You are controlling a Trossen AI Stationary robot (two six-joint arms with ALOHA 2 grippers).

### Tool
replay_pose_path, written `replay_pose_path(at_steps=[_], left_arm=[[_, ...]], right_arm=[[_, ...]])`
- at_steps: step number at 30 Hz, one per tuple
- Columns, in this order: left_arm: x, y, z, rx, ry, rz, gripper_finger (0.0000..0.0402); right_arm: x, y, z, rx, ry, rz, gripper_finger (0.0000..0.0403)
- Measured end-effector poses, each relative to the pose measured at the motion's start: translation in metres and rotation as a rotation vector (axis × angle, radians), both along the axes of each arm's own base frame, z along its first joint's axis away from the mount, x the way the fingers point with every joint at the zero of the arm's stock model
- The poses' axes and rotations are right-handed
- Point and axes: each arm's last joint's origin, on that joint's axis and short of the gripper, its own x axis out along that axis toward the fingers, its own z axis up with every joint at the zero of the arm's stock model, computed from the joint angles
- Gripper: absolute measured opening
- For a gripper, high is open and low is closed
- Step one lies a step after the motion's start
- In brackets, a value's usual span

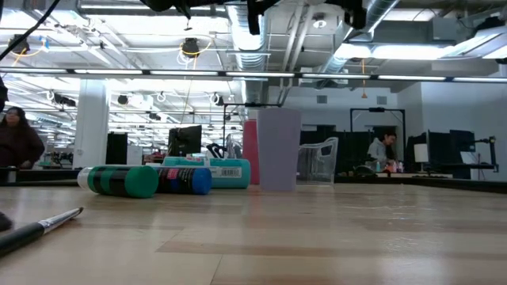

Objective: Pick & Place Paint Supplies
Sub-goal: Put the white paint bottle into the transparent bin

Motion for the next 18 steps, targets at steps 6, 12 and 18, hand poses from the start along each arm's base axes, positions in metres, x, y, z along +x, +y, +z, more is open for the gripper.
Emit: replay_pose_path(at_steps=[6, 12, 18], left_arm=[[0.0, 0.0, -0.001, -0.002, 0.018, -0.008, 0.0187], [0.0, 0.0, -0.003, -0.002, 0.026, -0.016, 0.0187], [0.001, -0.001, -0.006, -0.007, 0.06, -0.027, 0.0186]], right_arm=[[0.013, 0.005, -0.003, -0.021, 0.027, 0.051, 0.0236], [0.036, 0.012, -0.014, 0.0, 0.089, 0.157, 0.0236], [0.045, 0.017, -0.018, -0.011, 0.111, 0.194, 0.0236]])
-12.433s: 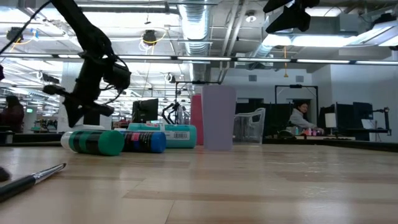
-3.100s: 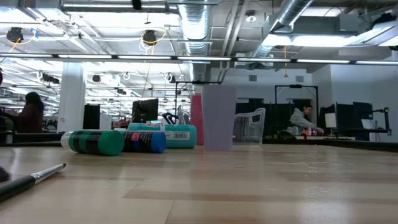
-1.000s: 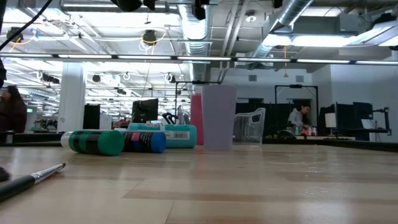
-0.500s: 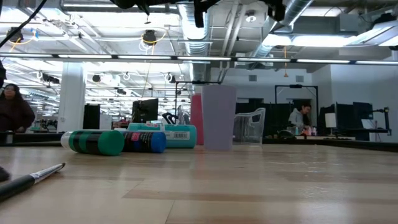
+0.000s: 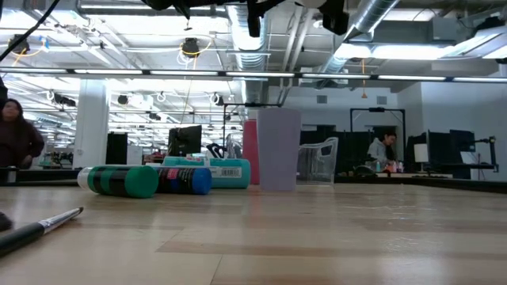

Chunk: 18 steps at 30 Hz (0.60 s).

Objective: Pick & Place Paint Supplies
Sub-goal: Put the white paint bottle into the transparent bin

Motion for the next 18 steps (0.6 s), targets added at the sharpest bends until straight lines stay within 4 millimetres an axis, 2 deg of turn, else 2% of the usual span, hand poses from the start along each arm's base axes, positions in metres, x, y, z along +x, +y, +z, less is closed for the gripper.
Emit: replay_pose_path(at_steps=[18], left_arm=[[0.0006, -0.0013, -0.002, 0.003, 0.017, -0.009, 0.0184]], right_arm=[[0.0073, 0.0047, -0.0079, 0.009, 0.036, 0.048, 0.0217]])
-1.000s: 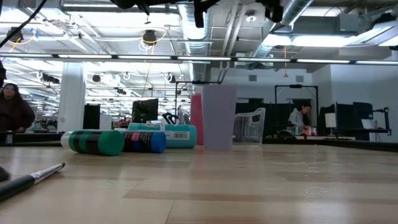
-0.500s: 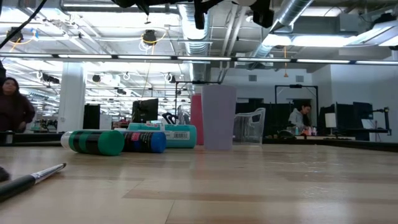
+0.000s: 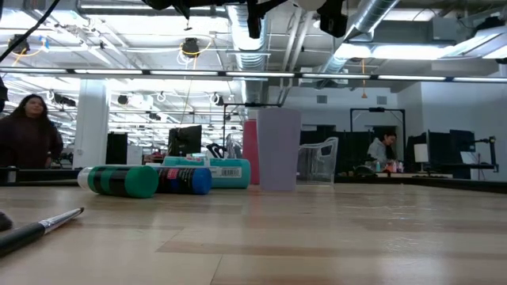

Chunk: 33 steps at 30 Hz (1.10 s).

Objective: Pick & Place Paint Supplies
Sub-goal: Put the white paint bottle into the transparent bin

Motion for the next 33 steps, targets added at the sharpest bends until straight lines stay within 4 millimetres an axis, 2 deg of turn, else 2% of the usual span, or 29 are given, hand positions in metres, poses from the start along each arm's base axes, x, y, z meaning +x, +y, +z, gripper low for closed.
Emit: replay_pose_path(at_steps=[6, 11, 13, 17, 24, 30, 33], left_arm=[[0.0, 0.0, 0.001, 0.005, -0.007, 0.005, 0.0184], [0.0, 0.001, 0.001, 0.004, -0.012, 0.017, 0.0216], [0.0, 0.002, 0.002, 0.001, -0.019, 0.037, 0.0228], [-0.01, 0.006, 0.017, 0.012, -0.076, 0.062, 0.0237], [-0.032, 0.011, 0.037, 0.027, -0.093, 0.039, 0.0226], [-0.047, -0.001, 0.029, 0.026, 0.118, -0.061, 0.0218], [-0.049, -0.011, 0.027, 0.048, 0.156, -0.08, 0.0217]], right_arm=[[0.0, -0.001, 0.0, -0.021, -0.001, -0.021, 0.0193], [0.001, -0.001, 0.0, -0.036, -0.006, -0.026, 0.0157], [0.001, -0.001, -0.001, -0.04, 0.003, -0.031, 0.0156], [-0.001, 0.0, -0.006, -0.041, 0.043, -0.044, 0.0156], [-0.017, -0.002, 0.006, -0.069, 0.02, -0.083, 0.0161], [-0.037, -0.008, 0.026, -0.089, -0.078, -0.133, 0.0155], [-0.047, -0.013, 0.033, -0.093, -0.112, -0.172, 0.0158]])
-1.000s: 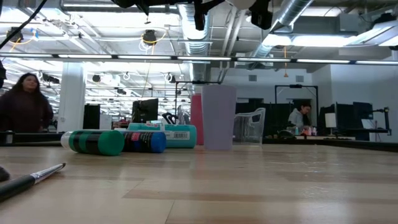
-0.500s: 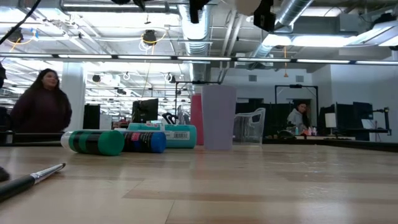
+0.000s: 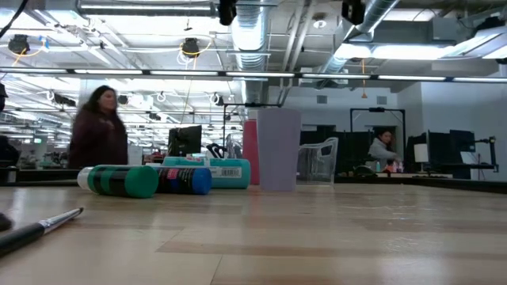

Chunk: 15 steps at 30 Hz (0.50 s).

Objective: Pick & Place Paint Supplies
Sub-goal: Put the white paint bottle into the transparent bin

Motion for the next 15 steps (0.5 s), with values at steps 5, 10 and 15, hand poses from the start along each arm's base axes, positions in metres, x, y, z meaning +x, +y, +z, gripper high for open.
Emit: replay_pose_path(at_steps=[5, 10, 15], left_arm=[[0.006, -0.019, -0.011, 0.05, 0.012, 0.053, 0.0221], [0.008, -0.031, -0.013, 0.143, -0.014, 0.192, 0.0228], [0.008, -0.031, -0.012, 0.131, -0.019, 0.197, 0.0237]], right_arm=[[-0.004, -0.003, 0.01, -0.017, -0.08, -0.028, 0.0156], [-0.001, -0.001, 0.012, -0.017, -0.113, -0.024, 0.0158], [0.006, 0.001, 0.009, -0.065, -0.108, -0.03, 0.0158]])
